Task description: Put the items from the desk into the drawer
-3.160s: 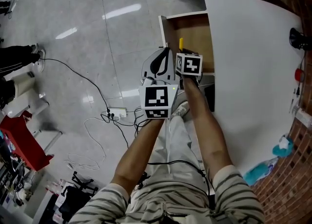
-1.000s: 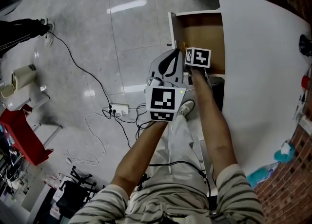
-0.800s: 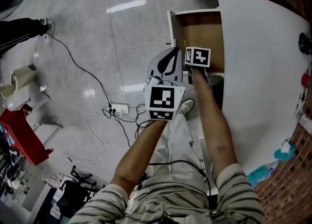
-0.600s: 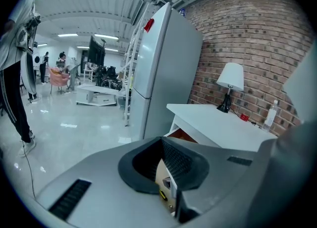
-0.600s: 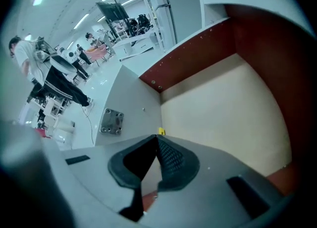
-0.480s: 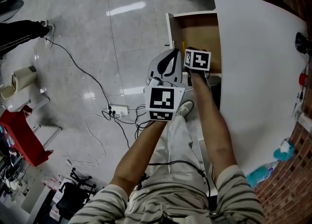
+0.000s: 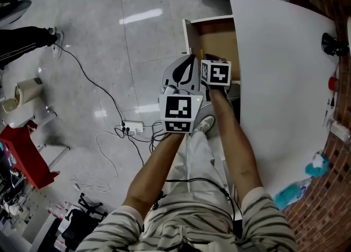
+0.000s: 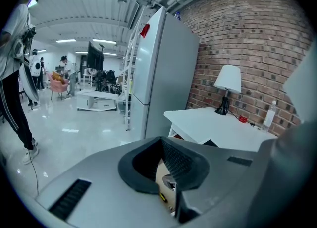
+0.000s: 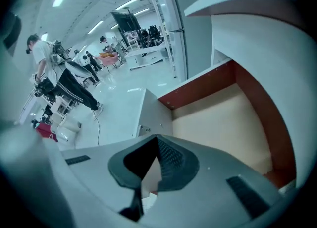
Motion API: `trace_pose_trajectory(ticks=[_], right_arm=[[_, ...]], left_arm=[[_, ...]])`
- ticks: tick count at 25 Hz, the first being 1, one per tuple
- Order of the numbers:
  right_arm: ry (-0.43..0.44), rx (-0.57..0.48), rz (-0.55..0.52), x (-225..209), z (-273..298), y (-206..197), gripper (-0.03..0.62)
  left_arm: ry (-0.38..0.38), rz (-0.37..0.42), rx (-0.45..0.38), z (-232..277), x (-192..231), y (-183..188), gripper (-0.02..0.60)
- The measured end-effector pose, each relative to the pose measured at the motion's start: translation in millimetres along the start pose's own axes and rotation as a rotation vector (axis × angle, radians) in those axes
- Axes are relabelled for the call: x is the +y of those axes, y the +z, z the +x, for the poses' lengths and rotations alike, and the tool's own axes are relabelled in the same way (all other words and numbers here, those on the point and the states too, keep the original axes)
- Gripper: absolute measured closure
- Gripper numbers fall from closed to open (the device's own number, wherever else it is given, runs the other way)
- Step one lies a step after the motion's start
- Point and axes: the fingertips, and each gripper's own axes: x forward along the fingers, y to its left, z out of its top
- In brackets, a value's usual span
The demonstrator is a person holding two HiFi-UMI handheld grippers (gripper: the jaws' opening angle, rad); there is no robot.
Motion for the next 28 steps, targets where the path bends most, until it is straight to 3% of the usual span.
trace_pose_trajectory(ticks=[11,28], right_arm=[[0.055,-0.178,0.02,35.8,-102.3,41.1,0.583],[0.064,-0.561,-0.139,94.0,-324.2,115.5,0.583]], left_arm=[[0.022,0.027,-0.028,-44.7,-17.1,42.6,0.574],[0.018,0.062,-0.157,-147.4,-59.4,133.5,0.574]])
